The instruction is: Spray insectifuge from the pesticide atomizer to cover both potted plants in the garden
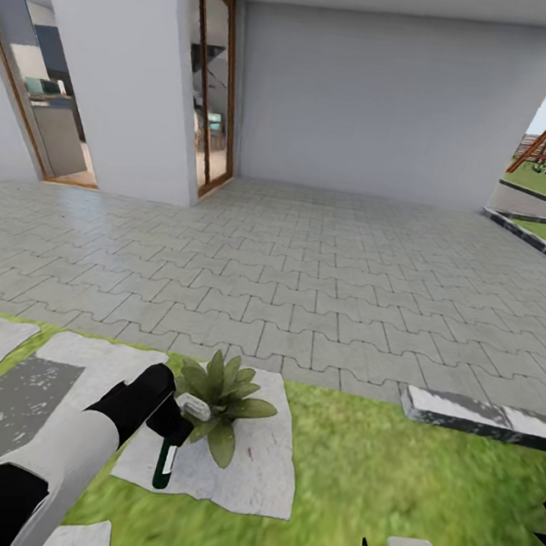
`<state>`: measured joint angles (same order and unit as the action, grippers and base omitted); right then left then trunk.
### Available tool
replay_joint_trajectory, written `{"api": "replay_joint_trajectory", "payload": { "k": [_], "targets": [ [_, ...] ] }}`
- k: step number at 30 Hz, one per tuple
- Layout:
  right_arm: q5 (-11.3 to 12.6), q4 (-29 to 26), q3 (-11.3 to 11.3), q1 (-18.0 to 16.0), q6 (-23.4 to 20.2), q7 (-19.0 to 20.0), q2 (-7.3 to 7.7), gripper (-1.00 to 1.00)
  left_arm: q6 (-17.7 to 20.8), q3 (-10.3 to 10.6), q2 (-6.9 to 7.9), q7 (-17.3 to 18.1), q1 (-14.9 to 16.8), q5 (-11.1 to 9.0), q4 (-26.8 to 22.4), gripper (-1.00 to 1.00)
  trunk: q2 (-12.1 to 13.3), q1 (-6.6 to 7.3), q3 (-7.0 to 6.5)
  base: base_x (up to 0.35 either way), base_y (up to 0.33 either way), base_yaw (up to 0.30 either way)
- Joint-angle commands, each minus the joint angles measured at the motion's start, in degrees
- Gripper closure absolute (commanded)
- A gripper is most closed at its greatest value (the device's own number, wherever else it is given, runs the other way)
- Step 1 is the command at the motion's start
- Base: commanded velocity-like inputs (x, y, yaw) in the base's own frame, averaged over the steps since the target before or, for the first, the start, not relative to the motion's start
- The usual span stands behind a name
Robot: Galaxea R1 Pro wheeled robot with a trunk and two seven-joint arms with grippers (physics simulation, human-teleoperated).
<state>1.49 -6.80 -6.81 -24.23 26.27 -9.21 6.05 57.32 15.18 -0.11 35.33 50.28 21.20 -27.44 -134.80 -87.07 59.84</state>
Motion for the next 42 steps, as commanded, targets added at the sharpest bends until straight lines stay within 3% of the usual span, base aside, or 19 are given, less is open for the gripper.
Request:
{"api": "replay_joint_trajectory", "payload": {
  "k": [1,7,10,18,25,32,36,39,42],
  "targets": [
    [0.16,0.03,-0.49,-0.03,0.10,-0.33,0.02,-1.00,0.08,0.11,0.02,0.54,0.01,0.59,-0.07,1.00,-0.02,0.01,0.05,-0.136,0.000,0.015],
    [0.13,0.03,-0.49,-0.03,0.10,-0.35,0.02,-1.00,0.07,0.11,0.02,0.49,-0.04,0.60,-0.03,1.00,-0.02,0.01,0.05,-0.214,0.000,0.004],
    [0.15,0.03,-0.49,-0.03,0.10,-0.33,0.02,-1.00,0.00,0.16,0.05,0.28,-2.00,0.73,-0.10,1.00,-0.02,0.01,0.05,-0.026,0.000,0.000],
    [0.16,0.03,-0.49,-0.03,0.10,-0.34,0.04,-1.00,-0.07,0.29,1.21,0.14,-2.85,0.86,0.02,1.00,-0.02,0.01,0.05,-0.002,0.000,0.000],
    [0.10,0.03,-0.49,-0.03,0.10,-0.37,0.07,-1.00,-0.35,0.13,0.79,0.18,-6.52,0.81,0.65,1.00,-0.02,0.01,0.05,0.000,0.000,0.000],
    [0.09,0.03,-0.49,-0.03,0.10,-0.37,0.05,-1.00,-0.17,-0.43,1.14,0.02,-6.48,0.69,-0.24,1.00,-0.02,0.01,0.05,0.000,0.000,0.000],
    [0.09,0.03,-0.49,-0.03,0.10,-0.36,0.06,-1.00,0.10,-0.53,1.47,0.15,-5.34,0.66,-0.35,1.00,-0.02,0.01,0.05,0.000,0.000,0.000],
    [0.09,0.03,-0.49,-0.03,0.10,-0.37,0.06,-1.00,0.35,-0.65,1.51,0.23,-2.82,0.61,-0.55,1.00,-0.02,0.01,0.05,0.000,0.000,0.000],
    [0.09,0.03,-0.48,-0.03,0.10,-0.37,0.05,-1.00,0.28,-0.68,1.44,0.26,-2.65,0.60,-0.55,1.00,-0.02,0.01,0.05,0.000,0.000,0.000]
  ]
}}
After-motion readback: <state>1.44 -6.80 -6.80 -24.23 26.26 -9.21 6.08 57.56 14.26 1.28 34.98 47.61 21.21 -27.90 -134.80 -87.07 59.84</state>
